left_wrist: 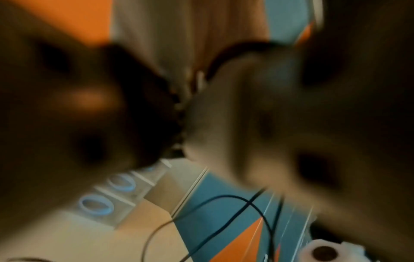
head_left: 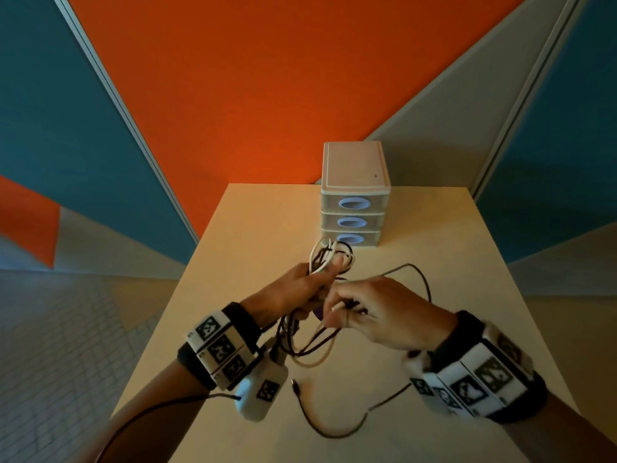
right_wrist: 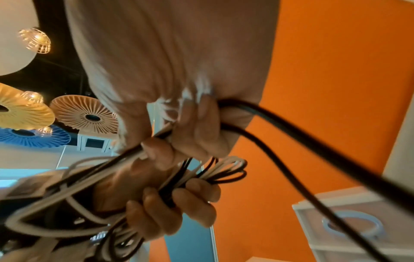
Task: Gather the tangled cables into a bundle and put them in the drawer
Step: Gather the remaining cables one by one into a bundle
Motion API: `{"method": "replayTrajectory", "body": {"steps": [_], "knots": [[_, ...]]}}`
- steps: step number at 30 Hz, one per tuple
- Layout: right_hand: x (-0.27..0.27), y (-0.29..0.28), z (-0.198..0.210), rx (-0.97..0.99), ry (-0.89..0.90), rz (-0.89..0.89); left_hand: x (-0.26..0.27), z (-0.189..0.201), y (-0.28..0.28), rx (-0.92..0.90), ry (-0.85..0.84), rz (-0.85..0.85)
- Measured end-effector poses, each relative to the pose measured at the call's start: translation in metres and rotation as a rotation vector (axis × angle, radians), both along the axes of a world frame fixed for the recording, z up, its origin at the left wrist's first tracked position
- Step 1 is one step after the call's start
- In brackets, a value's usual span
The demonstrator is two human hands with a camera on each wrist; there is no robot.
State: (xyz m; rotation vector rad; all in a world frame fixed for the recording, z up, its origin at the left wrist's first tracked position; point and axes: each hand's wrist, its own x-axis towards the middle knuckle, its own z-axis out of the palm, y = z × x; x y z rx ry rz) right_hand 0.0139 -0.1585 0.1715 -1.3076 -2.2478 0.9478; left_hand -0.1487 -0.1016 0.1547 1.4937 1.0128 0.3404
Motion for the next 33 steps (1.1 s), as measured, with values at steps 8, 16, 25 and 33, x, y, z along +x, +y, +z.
{"method": "replayTrajectory", "body": {"steps": [8,16,25,33], "knots": [[-0.002,0.012,-0.011,0.124,0.112,-0.157,-0.005,0.005,-0.002,0.117,-0.071,-0.263],[0.010,0.023,-0.011,-0.086,0.315,-0.241,0.005,0.012,0.009,0.237,0.070,-0.291],[0.060,0.034,-0.038,-0.351,0.202,-0.254,-0.022,-0.003,0.021,0.099,-0.118,0.109],[0.017,0.009,-0.048,-0.412,0.945,-0.580,-0.009,-0.033,0.005,-0.129,-0.413,0.435]]}}
